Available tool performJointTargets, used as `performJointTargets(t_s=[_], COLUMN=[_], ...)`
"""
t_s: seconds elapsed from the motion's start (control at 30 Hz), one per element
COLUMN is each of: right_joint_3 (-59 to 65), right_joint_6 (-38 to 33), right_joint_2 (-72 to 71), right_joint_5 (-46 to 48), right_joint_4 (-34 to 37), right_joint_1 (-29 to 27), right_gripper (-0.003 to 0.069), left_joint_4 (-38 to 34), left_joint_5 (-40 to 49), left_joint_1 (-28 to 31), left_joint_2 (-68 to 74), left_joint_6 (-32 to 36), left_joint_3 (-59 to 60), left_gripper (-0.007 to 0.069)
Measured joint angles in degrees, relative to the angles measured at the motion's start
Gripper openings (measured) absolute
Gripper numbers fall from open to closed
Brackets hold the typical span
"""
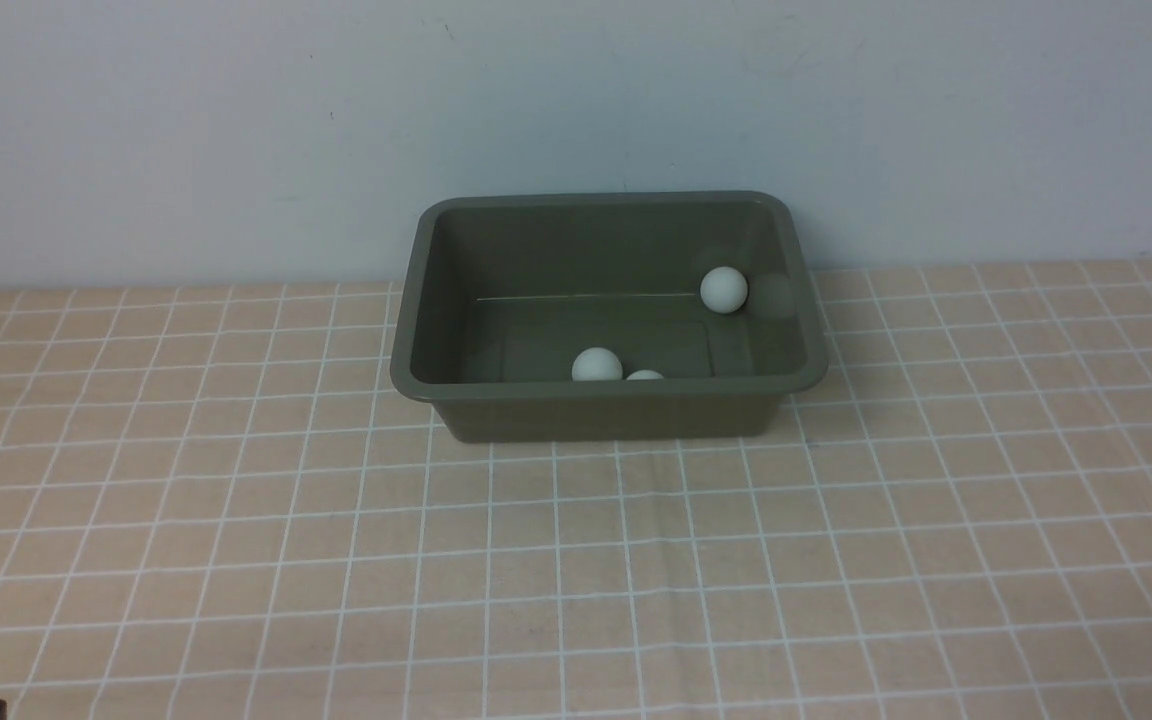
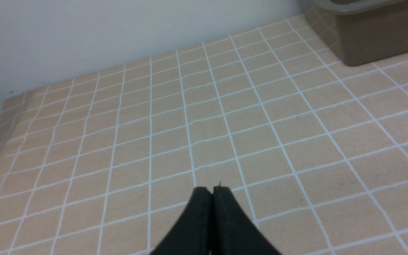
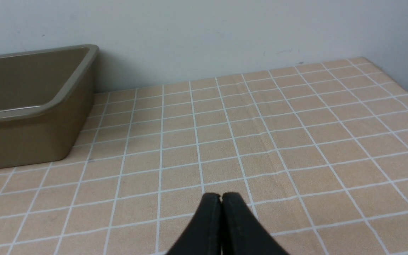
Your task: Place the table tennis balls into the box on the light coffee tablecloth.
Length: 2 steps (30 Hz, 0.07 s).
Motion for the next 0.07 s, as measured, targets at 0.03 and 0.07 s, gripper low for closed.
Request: performJointTargets(t_s=[0.03, 0.07], right_joint_3=[0.0, 0.0], right_joint_6=[0.0, 0.0], right_joint_2=[0.0, 0.0], right_joint_5=[0.0, 0.0], right_joint_4=[0.0, 0.0], right_joint_1=[0.0, 0.0], right_gripper=[-0.0017, -0.0017], left_joint_4=[0.0, 0.0], left_joint_5=[0.0, 0.0], left_joint_1=[0.0, 0.0], left_joint_2=[0.0, 0.0], left_joint_6=[0.0, 0.0], left_joint_3=[0.0, 0.0], left_gripper=[-0.0069, -0.0069])
